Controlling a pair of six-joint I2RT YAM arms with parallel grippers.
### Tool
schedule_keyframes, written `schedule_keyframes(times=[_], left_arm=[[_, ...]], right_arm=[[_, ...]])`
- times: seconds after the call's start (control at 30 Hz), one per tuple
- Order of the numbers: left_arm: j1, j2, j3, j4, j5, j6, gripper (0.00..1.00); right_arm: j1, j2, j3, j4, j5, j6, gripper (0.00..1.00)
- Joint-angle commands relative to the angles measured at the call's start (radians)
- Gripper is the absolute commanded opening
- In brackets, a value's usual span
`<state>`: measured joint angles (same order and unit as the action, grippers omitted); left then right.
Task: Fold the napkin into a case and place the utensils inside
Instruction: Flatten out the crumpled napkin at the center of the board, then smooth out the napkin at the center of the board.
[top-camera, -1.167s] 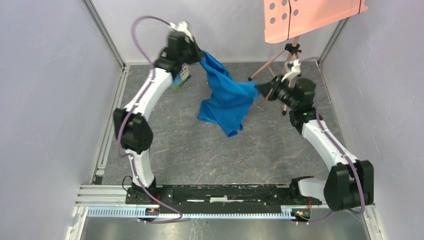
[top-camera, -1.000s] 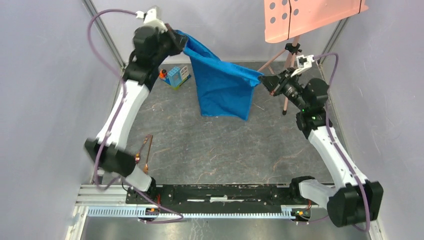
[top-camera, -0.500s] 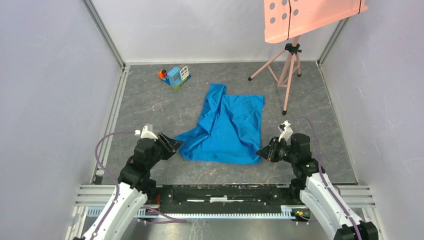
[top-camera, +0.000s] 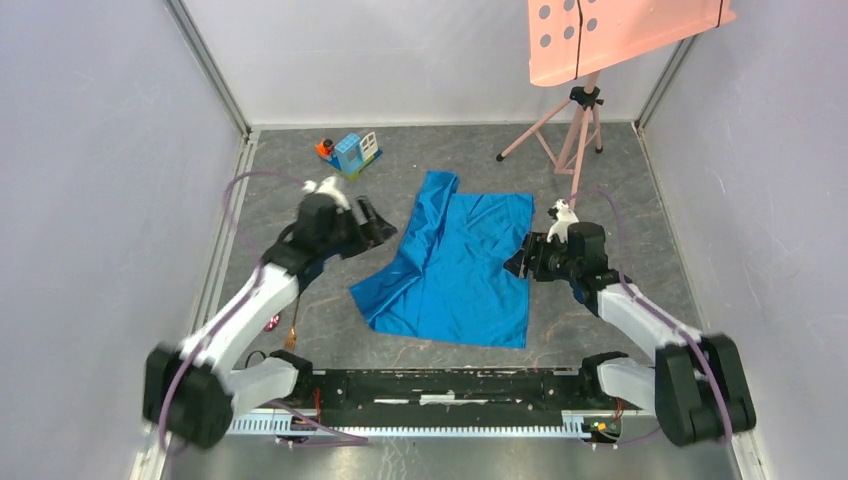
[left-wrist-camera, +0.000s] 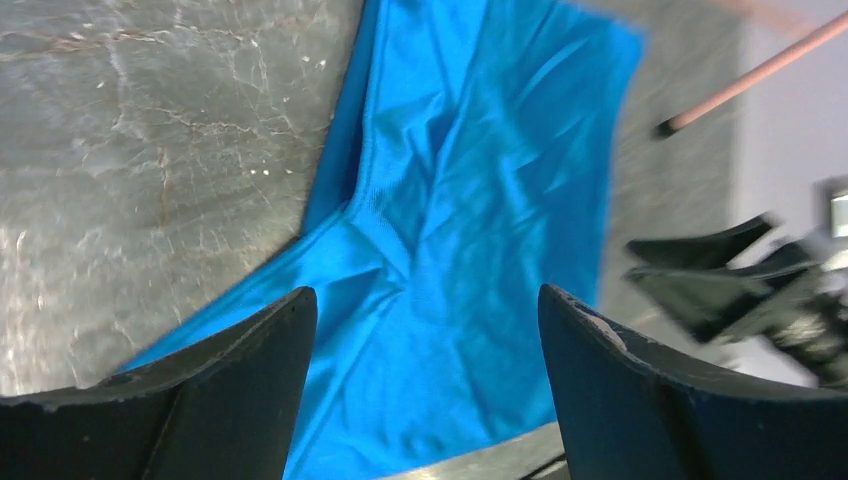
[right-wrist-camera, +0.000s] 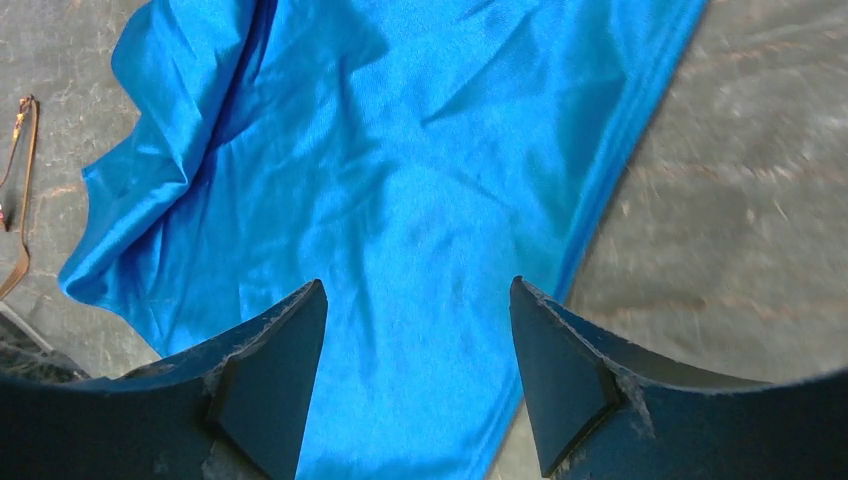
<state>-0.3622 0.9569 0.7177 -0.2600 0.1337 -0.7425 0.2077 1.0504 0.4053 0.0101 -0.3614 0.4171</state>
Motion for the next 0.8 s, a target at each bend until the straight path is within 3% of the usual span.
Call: schedule_keyframes(times=[0.0, 0.07, 0.2, 0.33, 0.43, 0.5, 0.57, 0.63, 0.67, 0.77], left_arm=[[-0.101, 0.344, 0.223, 0.069, 0.032, 0.28, 0.88], [-0.121, 0.521, 0.346, 0.011, 0.02, 0.354, 0.88], [-0.13, 0.773, 0.544, -0.149, -0.051, 0.399, 0.76], [-0.185, 0.867, 0.585, -0.185, -0.235, 0.438, 0.81], [-0.216, 0.912, 0.591, -0.186, -0.264, 0.447, 0.85], [-0.219, 0.939, 0.592, -0.186, -0.247, 0.443, 0.74], [-0.213, 0.935, 0.591, -0.2, -0.282, 0.43, 0.53], [-0.184, 0.898, 0.57, -0.205, -0.327, 0.415, 0.23], [-0.157, 0.872, 0.552, -0.203, -0.335, 0.407, 0.16], [-0.074, 0.767, 0.483, -0.187, -0.367, 0.38, 0.15]], right_arm=[[0.007, 0.208, 0.103, 0.223, -0.1, 0.003, 0.73], [0.007, 0.264, 0.123, 0.233, -0.104, 0.0, 0.73], [0.008, 0.288, 0.115, 0.255, -0.1, 0.004, 0.73], [0.009, 0.283, 0.098, 0.254, -0.063, -0.017, 0.73], [0.01, 0.297, 0.095, 0.26, -0.061, -0.022, 0.73], [0.012, 0.311, 0.095, 0.266, -0.055, -0.02, 0.72], [0.014, 0.328, 0.096, 0.27, -0.044, -0.018, 0.7], [0.02, 0.345, 0.091, 0.276, -0.027, -0.01, 0.67], [0.021, 0.353, 0.087, 0.281, -0.011, -0.004, 0.66], [0.025, 0.382, 0.079, 0.285, 0.053, 0.02, 0.6]])
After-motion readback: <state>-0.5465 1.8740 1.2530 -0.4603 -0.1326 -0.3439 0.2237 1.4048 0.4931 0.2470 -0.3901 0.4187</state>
